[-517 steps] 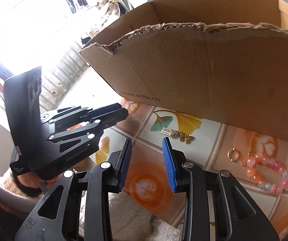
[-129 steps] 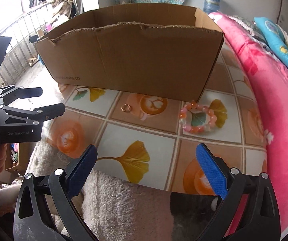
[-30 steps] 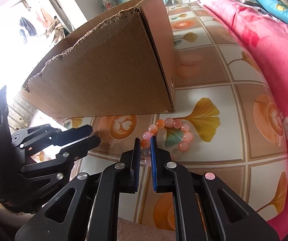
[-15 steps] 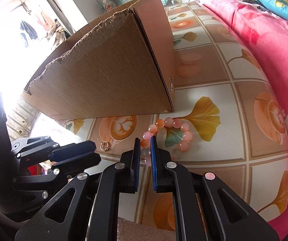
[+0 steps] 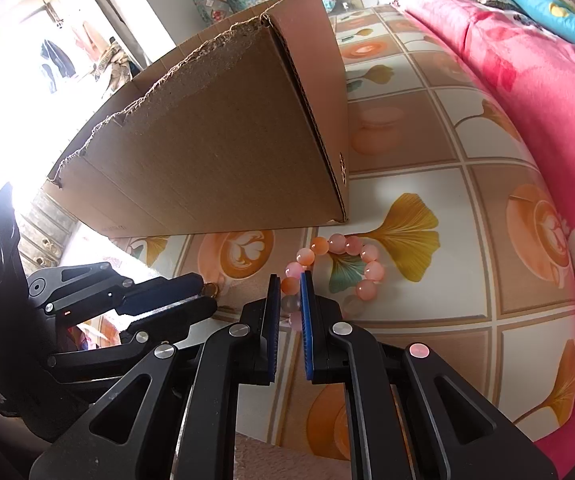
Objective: Organize jewelry
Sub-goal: 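Lower the left tool onto the small gold ring and close it while the right tool holds the bracelet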
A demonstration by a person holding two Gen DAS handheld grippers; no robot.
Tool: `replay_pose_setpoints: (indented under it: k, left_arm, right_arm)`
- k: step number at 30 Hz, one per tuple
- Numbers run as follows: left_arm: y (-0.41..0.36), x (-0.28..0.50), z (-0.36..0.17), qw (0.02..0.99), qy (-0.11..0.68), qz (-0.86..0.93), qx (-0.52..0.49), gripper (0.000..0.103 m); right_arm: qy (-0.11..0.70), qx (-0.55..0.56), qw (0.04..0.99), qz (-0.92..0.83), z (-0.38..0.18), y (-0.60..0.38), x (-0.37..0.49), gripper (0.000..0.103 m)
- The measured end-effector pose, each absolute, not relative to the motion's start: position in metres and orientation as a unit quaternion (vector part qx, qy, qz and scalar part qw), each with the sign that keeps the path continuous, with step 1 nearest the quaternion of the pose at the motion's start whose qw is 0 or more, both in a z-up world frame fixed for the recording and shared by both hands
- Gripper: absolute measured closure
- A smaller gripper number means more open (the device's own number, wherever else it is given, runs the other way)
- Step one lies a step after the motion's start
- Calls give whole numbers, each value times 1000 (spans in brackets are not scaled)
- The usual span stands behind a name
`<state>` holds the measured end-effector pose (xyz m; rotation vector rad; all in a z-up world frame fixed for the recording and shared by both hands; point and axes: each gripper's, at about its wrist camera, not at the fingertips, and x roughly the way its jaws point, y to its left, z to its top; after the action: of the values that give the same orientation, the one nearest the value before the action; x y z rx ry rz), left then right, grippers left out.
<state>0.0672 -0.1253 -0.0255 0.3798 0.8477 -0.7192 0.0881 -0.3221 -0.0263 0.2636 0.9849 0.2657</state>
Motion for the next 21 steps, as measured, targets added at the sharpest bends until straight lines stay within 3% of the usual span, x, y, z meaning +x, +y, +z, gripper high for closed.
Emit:
replay_pose_setpoints:
  k: [21]
  left_arm:
    - [-138, 72, -29, 842, 410, -307, 172, 91]
  right_arm:
    - [470, 112, 868, 116, -26, -314, 88, 95]
